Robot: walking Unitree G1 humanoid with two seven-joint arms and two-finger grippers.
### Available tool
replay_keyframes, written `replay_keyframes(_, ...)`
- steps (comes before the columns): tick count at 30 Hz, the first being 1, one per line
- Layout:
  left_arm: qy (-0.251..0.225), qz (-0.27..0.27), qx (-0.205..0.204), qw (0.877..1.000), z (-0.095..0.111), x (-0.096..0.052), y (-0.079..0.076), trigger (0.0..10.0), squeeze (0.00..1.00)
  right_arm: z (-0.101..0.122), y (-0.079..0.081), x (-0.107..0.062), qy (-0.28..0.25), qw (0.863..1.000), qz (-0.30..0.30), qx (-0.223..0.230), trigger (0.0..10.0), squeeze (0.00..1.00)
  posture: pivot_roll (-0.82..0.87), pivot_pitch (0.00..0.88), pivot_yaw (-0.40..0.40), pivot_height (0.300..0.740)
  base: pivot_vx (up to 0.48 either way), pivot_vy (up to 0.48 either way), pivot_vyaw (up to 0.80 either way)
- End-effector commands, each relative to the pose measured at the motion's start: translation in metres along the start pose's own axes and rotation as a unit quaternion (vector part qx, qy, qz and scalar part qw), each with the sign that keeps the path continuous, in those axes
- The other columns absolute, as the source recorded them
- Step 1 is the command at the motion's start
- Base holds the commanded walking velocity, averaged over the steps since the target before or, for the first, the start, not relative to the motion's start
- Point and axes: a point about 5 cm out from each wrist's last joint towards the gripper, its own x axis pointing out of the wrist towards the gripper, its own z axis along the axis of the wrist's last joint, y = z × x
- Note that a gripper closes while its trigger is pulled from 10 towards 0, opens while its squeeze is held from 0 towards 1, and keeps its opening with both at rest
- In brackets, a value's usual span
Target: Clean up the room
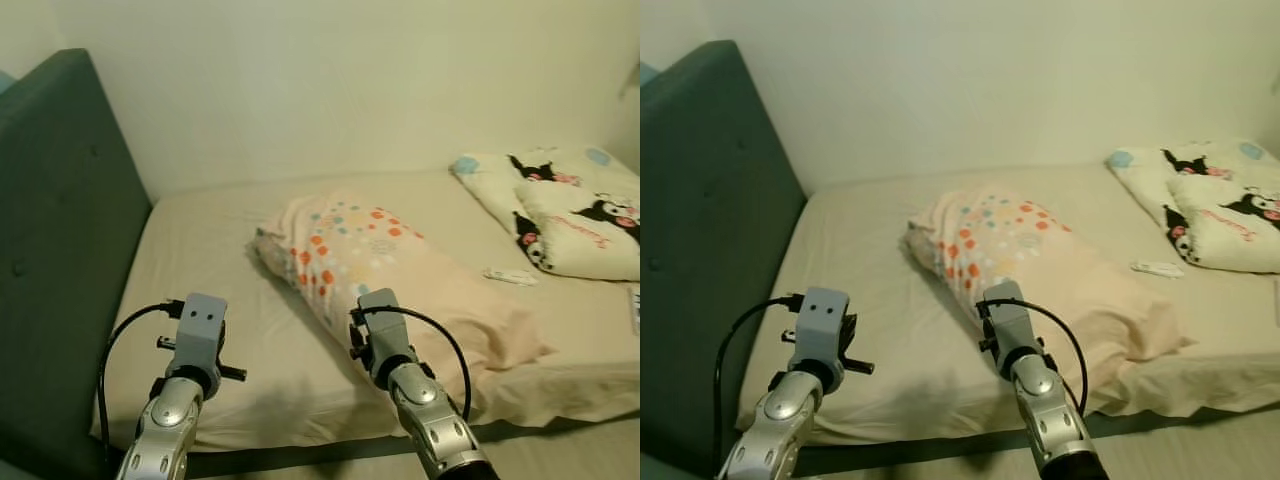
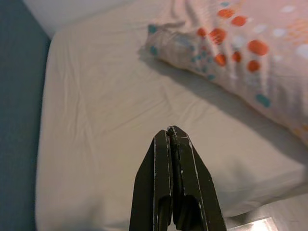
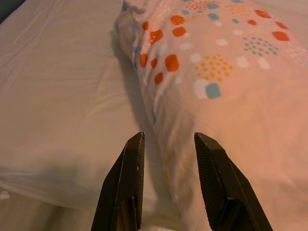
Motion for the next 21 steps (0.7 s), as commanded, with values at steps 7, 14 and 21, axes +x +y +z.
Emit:
replay_keyframes(7,0.028,0.003,0.0,1.0,-0.012,-0.004,-0.001,10.0,0.0,0.003,-0.006,0.001,-0.009,1.0,-0.022,-0.007,10.0,0.0,-0.02,0.08,0.008,0.727,0.0,0.0,0.0)
replay_keyframes(14,0.044,-0.006,0.015,0.999,-0.026,-0.007,-0.004,10.0,0.0,-0.008,-0.003,0.0,0.018,1.0,-0.015,0.005,10.0,0.0,-0.02,0.075,0.011,0.727,0.0,0.0,0.0)
replay_keyframes(21,0.077,-0.006,0.01,0.997,-0.046,-0.013,-0.003,10.0,0.0,-0.022,0.003,-0.018,0.005,0.998,0.03,0.059,10.0,0.0,-0.03,0.064,0.01,0.727,0.0,0.0,0.0)
